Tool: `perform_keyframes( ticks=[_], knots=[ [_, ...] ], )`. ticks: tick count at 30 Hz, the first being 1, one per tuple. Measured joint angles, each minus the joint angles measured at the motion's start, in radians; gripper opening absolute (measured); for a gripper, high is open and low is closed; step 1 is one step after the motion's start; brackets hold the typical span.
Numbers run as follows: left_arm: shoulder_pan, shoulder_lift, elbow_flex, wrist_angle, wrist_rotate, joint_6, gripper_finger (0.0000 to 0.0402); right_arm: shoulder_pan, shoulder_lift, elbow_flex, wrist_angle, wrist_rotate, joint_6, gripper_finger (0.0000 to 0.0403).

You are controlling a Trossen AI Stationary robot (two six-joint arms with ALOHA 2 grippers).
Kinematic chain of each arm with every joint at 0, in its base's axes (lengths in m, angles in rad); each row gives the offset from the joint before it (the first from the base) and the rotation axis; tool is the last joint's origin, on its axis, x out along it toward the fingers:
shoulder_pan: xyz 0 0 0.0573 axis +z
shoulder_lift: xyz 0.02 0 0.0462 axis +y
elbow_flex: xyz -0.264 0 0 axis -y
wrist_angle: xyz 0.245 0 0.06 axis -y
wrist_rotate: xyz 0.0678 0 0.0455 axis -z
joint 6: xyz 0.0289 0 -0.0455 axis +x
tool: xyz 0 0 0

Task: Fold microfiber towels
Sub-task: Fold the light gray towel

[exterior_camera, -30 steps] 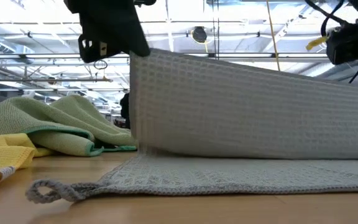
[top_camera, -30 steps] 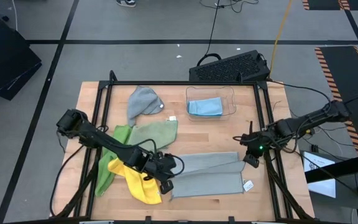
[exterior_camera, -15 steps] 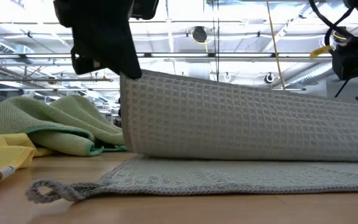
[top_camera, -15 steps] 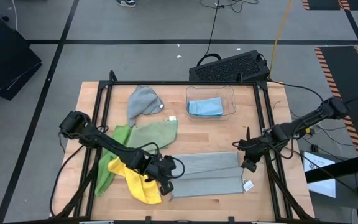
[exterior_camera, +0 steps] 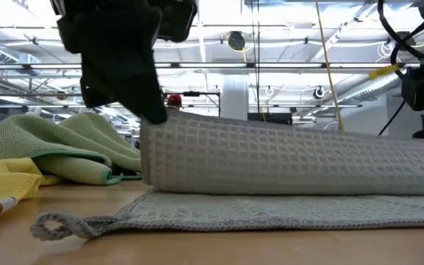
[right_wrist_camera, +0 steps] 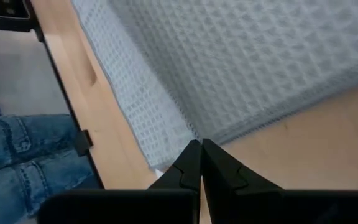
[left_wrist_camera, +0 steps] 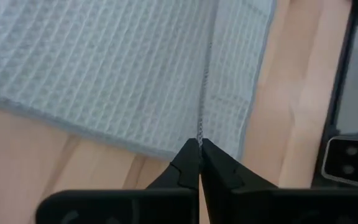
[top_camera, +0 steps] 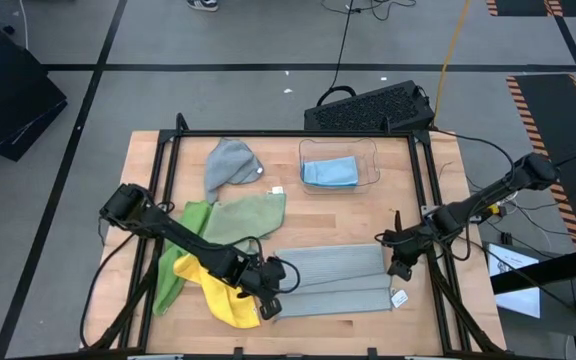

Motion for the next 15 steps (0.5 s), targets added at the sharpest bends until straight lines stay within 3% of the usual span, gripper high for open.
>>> perform_keyframes(
  ticks=[9, 15],
  knots=[
    [-0.001, 0.005, 0.0, 0.004, 0.008, 0.012, 0.0027, 0.042, 0.029, -0.022, 0.108, -0.007, 0.018, 0.0004],
    [-0.001, 0.004, 0.0, 0.011, 0.03, 0.028, 0.0061, 0.076, 0.03, -0.022, 0.134, -0.031, 0.033, 0.0046]
  ],
)
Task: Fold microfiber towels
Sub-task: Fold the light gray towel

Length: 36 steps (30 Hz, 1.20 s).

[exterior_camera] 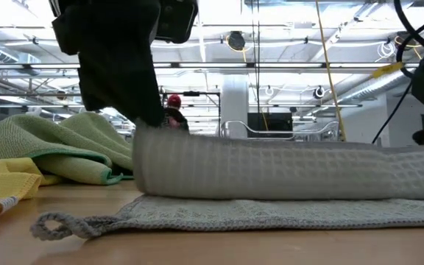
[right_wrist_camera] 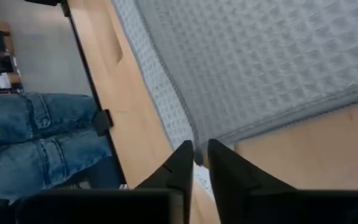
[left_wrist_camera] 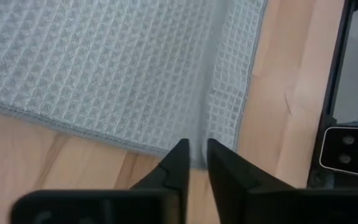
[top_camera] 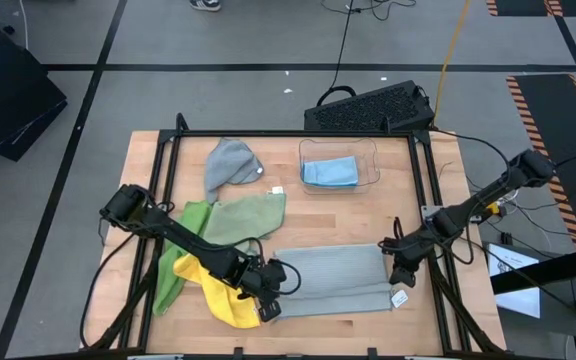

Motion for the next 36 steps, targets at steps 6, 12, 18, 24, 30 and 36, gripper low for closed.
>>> perform_keyframes(
  ticks=[6, 12, 18, 24, 30, 36],
  knots=[
    [0.0, 0.0, 0.0, 0.004, 0.032, -0.011, 0.0144, 0.018, -0.001, 0.0, 0.051, -0.063, 0.042, 0.0097],
    [0.001, -0.021, 0.0, 0.034, 0.086, -0.04, 0.0182, 0.019, -0.001, 0.0, 0.141, -0.129, 0.095, 0.0117],
    [0.012, -0.035, 0.0, 0.058, 0.081, -0.099, 0.0162, 0.019, 0.0, 0.0, 0.15, -0.037, 0.16, 0.0107],
    [0.042, -0.076, 0.001, 0.043, 0.05, -0.156, 0.0136, 0.019, -0.001, 0.008, 0.281, 0.118, 0.266, 0.0105],
    [0.087, -0.105, 0.001, -0.078, -0.023, -0.081, 0.0149, 0.018, 0.0, 0.086, 0.201, 0.296, 0.305, 0.0105],
    [0.142, -0.103, 0.001, -0.14, -0.07, 0.148, 0.0226, 0.017, 0.002, 0.183, 0.103, 0.422, 0.297, 0.0105]
  ],
)
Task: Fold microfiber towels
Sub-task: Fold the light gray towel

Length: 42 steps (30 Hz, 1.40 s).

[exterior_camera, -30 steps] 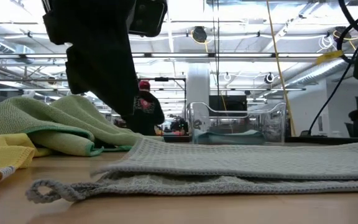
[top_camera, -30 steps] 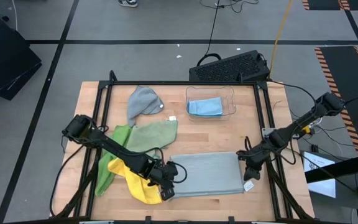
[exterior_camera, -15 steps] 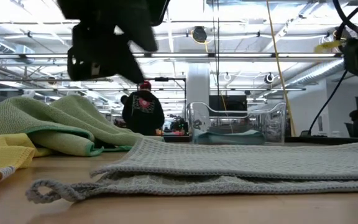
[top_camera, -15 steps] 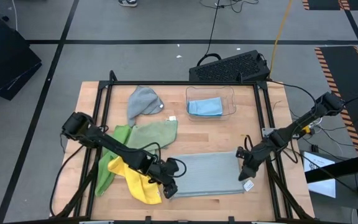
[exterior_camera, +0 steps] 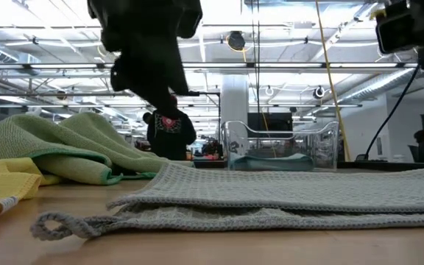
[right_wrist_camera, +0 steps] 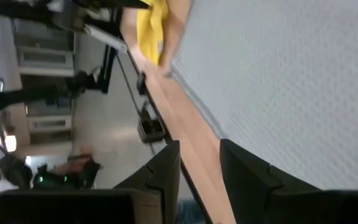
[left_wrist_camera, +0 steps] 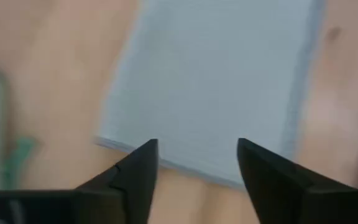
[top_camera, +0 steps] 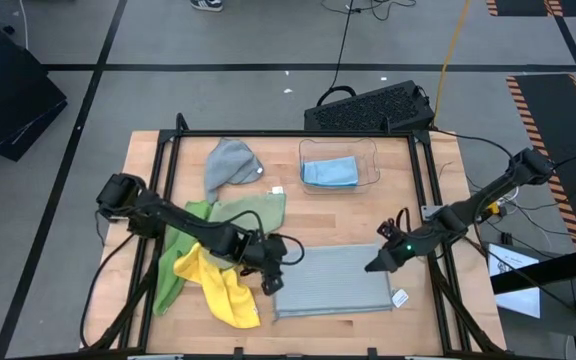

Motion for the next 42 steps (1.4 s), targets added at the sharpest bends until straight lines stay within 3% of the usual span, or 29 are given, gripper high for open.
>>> perform_keyframes(
  ticks=[4, 8, 19, 32, 42],
  knots=[
    [0.045, 0.0, 0.0, -0.017, -0.058, 0.195, 0.027, 0.0, 0.0, 0.042, -0.046, 0.076, -0.017, 0.0105],
    [0.118, 0.0, 0.0, -0.053, 0.02, 0.312, 0.0276, -0.001, 0.0, 0.047, -0.052, 0.124, -0.022, 0.0105],
    [0.308, 0.001, 0.0, -0.043, 0.301, 0.476, 0.0209, -0.1, -0.04, 0.047, -0.291, -0.126, -0.253, 0.0105],
    [0.328, 0.128, -0.001, -0.041, 0.419, 0.378, 0.0203, -0.318, -0.104, 0.046, -0.354, -0.187, -0.712, 0.0105],
    [0.327, 0.192, 0.002, -0.041, 0.434, 0.361, 0.0202, -0.438, -0.11, 0.046, -0.365, -0.322, -0.803, 0.0105]
  ],
)
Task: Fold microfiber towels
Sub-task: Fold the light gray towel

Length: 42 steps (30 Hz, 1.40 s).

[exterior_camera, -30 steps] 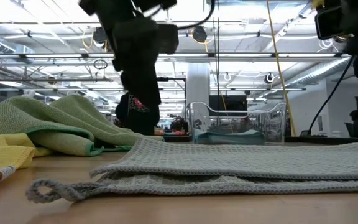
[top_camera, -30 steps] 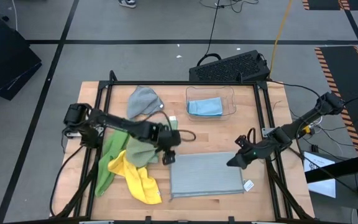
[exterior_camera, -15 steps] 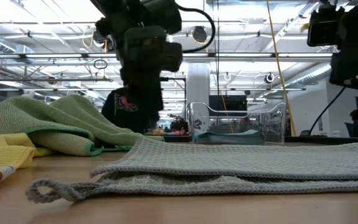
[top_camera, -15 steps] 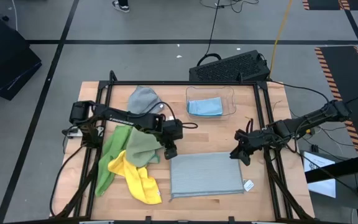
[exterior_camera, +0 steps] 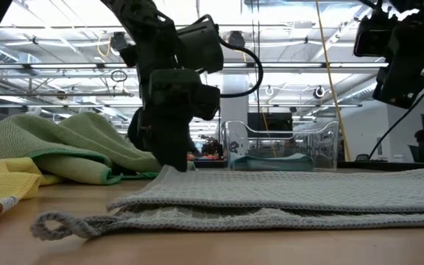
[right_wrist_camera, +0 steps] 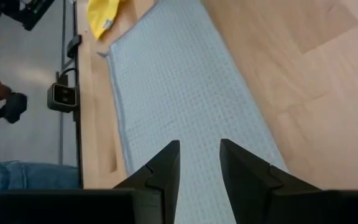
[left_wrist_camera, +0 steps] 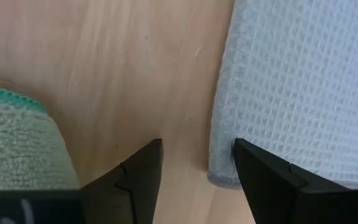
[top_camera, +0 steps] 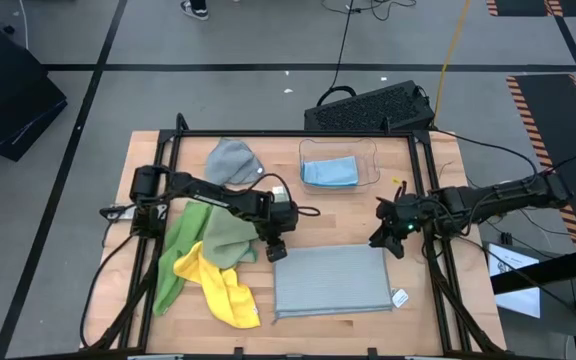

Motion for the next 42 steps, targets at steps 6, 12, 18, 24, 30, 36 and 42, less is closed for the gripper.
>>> perform_keyframes(
  ticks=[6, 12, 18, 24, 30, 36, 42],
  knots=[
    [-0.019, -0.005, -0.001, 0.0, -0.045, -0.005, 0.0202, -0.034, 0.0, 0.0, 0.002, -0.061, 0.046, 0.0105],
    [-0.025, -0.053, 0.012, -0.056, -0.016, -0.154, 0.0202, -0.035, 0.0, 0.0, 0.089, -0.099, 0.237, 0.0105],
    [-0.035, -0.063, 0.011, -0.066, -0.075, -0.24, 0.0202, -0.032, 0.001, 0.0, 0.207, -0.098, 0.308, 0.0105],
    [-0.032, -0.055, 0.011, -0.023, -0.132, -0.218, 0.0202, -0.027, 0.001, 0.0, 0.259, -0.1, 0.42, 0.0105],
    [-0.016, -0.056, 0.003, -0.034, -0.128, -0.266, 0.0202, 0.022, 0.003, 0.0, 0.352, -0.079, 0.475, 0.0105],
    [-0.012, -0.056, -0.032, -0.039, -0.098, -0.307, 0.0202, 0.028, 0.004, 0.0, 0.348, -0.064, 0.49, 0.0105],
    [-0.029, -0.056, -0.036, -0.032, -0.062, -0.335, 0.019, 0.028, 0.004, 0.0, 0.346, -0.065, 0.465, 0.0105]
  ],
)
